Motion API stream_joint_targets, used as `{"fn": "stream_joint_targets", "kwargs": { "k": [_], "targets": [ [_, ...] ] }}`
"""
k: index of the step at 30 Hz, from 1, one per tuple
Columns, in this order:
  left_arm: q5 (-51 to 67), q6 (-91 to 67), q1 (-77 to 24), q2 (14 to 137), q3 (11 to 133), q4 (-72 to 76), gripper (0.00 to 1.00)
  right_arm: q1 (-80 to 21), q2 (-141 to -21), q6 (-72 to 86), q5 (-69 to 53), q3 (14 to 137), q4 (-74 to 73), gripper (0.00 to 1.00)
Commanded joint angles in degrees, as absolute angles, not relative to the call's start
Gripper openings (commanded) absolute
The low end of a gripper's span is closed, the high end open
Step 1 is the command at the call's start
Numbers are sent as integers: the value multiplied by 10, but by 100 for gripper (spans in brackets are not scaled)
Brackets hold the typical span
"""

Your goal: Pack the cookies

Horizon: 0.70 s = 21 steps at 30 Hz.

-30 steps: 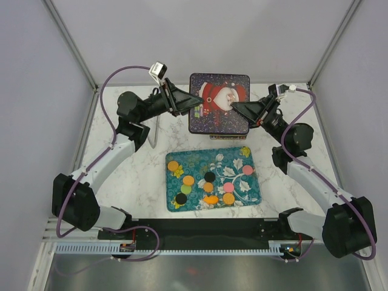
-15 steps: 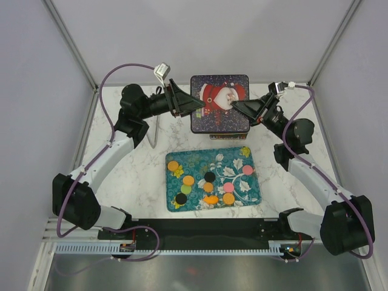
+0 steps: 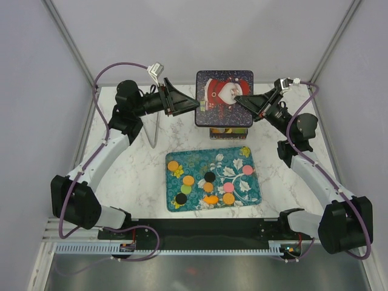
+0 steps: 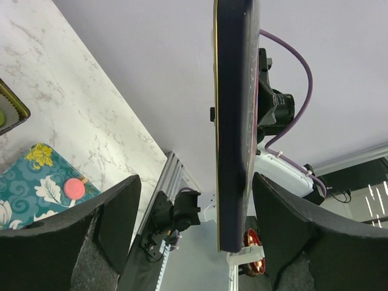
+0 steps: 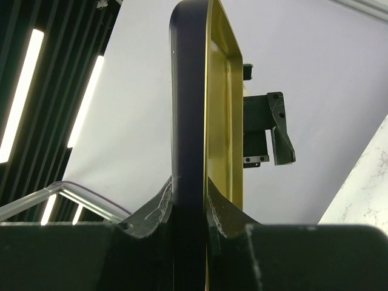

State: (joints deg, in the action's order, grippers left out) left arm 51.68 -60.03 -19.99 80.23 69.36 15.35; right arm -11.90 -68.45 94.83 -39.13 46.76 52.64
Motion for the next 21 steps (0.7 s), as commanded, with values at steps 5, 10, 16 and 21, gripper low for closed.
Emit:
{"fn": "stream_joint_targets", "kwargs": {
  "k": [5, 10, 16, 21],
  "targets": [
    [578, -625, -185, 797, 694, 213, 82, -107, -683, 951, -397, 493, 553, 0],
    [593, -651, -189, 816, 694, 250, 82, -106, -686, 933, -402, 495, 538, 0],
    [599, -657, -216, 846, 717, 254, 79, -115, -699, 926, -407, 510, 541, 0],
    [590, -659, -228, 860, 729, 256, 68, -120, -708, 912, -406, 509, 530, 0]
  ]
}}
